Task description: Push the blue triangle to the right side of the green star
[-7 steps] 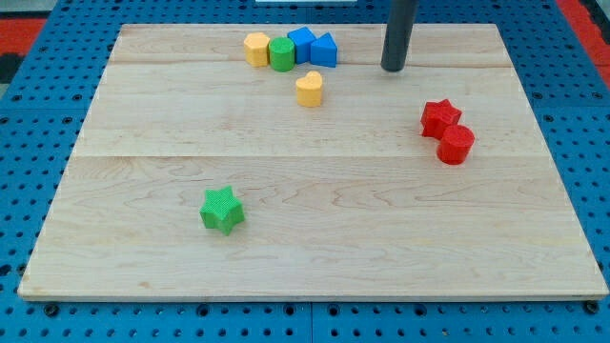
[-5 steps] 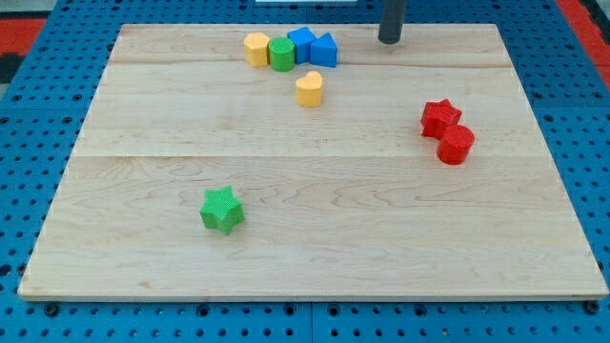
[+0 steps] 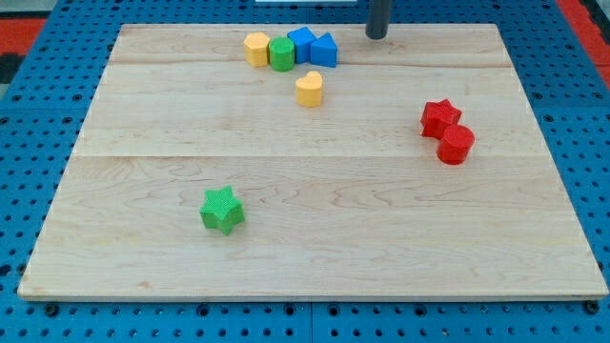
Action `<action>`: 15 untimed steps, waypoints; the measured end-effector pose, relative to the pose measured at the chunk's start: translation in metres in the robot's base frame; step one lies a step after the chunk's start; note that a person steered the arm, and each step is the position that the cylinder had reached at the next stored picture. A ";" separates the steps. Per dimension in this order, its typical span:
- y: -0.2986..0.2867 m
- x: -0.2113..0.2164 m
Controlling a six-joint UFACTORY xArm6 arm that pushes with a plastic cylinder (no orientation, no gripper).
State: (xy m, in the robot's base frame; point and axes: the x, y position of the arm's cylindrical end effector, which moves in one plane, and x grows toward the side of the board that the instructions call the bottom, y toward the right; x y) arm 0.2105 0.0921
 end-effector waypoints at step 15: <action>-0.031 0.004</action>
State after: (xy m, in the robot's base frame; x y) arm 0.2149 0.0615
